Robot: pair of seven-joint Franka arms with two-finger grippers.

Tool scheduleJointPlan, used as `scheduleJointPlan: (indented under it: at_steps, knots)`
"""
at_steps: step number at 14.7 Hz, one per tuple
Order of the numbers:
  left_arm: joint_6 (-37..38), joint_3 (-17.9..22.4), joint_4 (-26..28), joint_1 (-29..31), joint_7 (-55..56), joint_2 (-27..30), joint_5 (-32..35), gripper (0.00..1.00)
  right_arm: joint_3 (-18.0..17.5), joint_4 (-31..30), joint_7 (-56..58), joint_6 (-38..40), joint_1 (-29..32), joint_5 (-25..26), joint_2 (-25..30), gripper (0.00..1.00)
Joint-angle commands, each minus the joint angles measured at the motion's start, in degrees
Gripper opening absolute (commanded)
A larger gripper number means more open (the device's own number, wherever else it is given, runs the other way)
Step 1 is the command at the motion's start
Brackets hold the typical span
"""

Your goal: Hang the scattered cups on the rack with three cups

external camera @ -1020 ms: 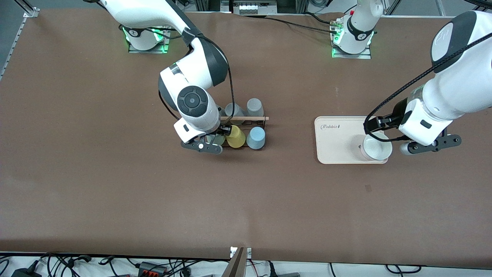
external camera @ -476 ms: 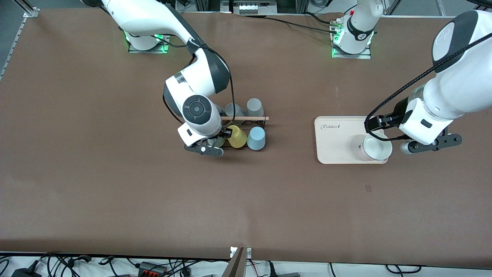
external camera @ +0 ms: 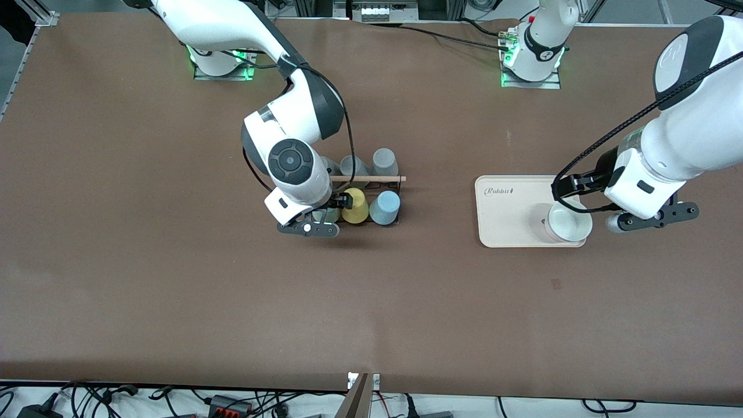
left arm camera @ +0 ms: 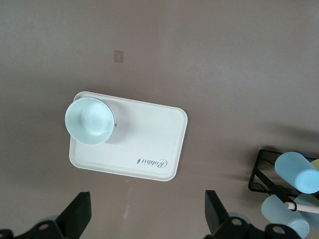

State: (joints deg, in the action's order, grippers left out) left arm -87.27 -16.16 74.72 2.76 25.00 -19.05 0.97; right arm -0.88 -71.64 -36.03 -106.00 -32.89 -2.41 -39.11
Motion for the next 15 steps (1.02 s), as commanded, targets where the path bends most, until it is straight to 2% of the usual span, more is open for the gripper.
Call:
scheduleJointPlan:
  at_steps: [1,4,6,9,11,13,15]
  knots:
    - [0.61,-0.19,1.22,0.41,-1.36,1.56,0.88,1.0,1.58,3.51,2.81,3.94,2.12,0.12,2.89,1.0]
    - [0.61,-0.19,1.13,0.14,-1.1,1.48,1.58,1.0,3.08,8.17,2.72,10.71,6.76,0.21,3.51,1.0]
    - [1.57,-0.19,2.01,0.41,-1.45,2.87,1.67,1.0,3.6,8.18,3.42,13.09,10.54,0.21,6.4,1.0]
    - [-3.59,-0.36,11.73,2.69,-1.89,9.1,1.67,1.0,3.96,7.83,9.99,16.43,15.12,0.74,9.66,1.0]
    - [-7.63,-0.36,17.55,2.78,-1.8,12.71,1.58,1.0,4.31,7.31,12.12,19.86,17.49,3.1,11.68,1.0]
    - [-12.11,-0.36,23.87,2.78,-1.8,16.75,1.41,1.0,4.31,3.2,15.71,20.05,20.3,3.29,16.14,1.0]
    - [-12.57,0.68,23.47,2.0,-2.5,16.51,1.32,1.0,4.31,-1.82,19.4,19.7,23.47,3.29,20.98,1.0]
